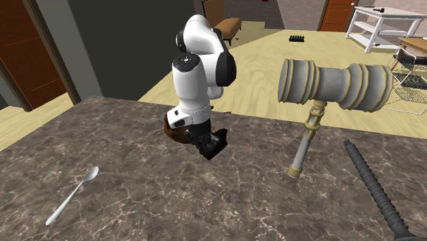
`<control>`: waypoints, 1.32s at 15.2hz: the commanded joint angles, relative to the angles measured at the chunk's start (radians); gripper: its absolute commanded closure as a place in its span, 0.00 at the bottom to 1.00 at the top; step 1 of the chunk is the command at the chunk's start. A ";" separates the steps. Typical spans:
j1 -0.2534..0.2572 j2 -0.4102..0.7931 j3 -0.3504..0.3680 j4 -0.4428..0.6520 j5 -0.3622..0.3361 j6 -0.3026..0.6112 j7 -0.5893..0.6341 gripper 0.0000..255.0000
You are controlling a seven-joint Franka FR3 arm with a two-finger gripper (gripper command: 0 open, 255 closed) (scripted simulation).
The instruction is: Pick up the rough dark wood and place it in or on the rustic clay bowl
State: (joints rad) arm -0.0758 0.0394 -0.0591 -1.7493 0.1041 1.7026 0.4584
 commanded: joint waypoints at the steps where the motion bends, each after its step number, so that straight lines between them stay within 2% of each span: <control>1: 0.000 0.000 0.000 0.000 0.000 0.000 0.000 1.00; 7: 0.000 0.000 0.000 0.000 0.000 0.000 0.000 1.00; 8: 0.000 0.000 0.000 0.000 0.000 0.000 0.000 0.00; 12: 0.000 -0.167 -0.002 -0.102 -0.006 0.050 -0.173 0.00; 20: 0.004 -0.165 0.002 -0.200 -0.003 0.151 -0.175 0.00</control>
State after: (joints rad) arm -0.0704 -0.1274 -0.0556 -1.9352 0.1013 1.8462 0.2852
